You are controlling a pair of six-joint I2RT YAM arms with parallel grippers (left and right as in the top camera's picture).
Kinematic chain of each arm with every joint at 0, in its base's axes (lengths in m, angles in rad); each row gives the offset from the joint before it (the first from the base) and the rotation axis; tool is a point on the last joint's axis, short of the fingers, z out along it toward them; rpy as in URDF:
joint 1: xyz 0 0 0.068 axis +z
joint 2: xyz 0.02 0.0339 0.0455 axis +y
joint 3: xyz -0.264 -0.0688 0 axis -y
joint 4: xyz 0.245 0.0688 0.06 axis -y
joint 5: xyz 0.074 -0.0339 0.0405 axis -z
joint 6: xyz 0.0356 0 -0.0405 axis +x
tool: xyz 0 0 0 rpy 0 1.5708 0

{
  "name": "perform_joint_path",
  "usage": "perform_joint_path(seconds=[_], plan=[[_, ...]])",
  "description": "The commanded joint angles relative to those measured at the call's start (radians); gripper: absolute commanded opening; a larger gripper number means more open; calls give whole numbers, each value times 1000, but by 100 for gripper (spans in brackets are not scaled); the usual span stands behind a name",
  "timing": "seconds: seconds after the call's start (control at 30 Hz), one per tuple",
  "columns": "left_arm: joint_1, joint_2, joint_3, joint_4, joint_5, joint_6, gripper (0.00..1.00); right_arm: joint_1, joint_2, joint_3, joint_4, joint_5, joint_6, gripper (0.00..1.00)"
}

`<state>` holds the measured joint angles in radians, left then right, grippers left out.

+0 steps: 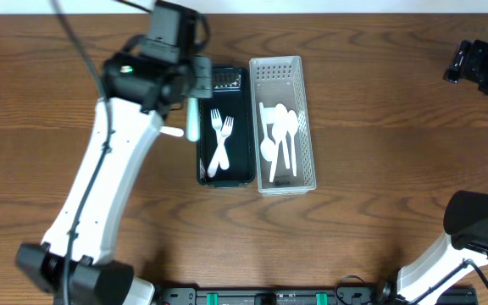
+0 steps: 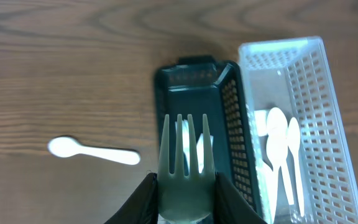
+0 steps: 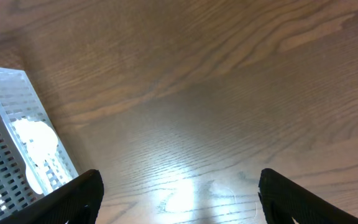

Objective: Pack container
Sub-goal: 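Lift the fork with left gripper into the black tray and release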

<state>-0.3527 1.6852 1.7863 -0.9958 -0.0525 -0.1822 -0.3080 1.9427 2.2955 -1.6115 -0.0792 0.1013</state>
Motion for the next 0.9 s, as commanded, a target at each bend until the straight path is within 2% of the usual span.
perform_joint_path(seconds=[0.0,0.33,0.4,0.47,0.53,0.73,0.83,0.87], plan=[[-7,124,3,2,-11,-11,11,8,-10,12,-3,-8,-13,83],[-7,439,3,14,49,-18,11,8,-10,12,-5,-8,-13,83],[-7,474,3,14,49,-18,17,8,-10,12,-5,-8,-13,83],[-7,497,3,12,49,-18,29,8,-10,12,-5,-8,-13,83],[-7,499,3,13,48,-17,36,8,-10,12,-5,-8,-13,83],[-11,433,58,-19,37,40,41,8,-10,12,-5,-8,-13,83],[-13,356,112,-34,-37,56,42,8,-10,12,-5,-8,-13,83],[-13,328,126,-35,-72,57,45,8,-10,12,-5,-8,-13,83]])
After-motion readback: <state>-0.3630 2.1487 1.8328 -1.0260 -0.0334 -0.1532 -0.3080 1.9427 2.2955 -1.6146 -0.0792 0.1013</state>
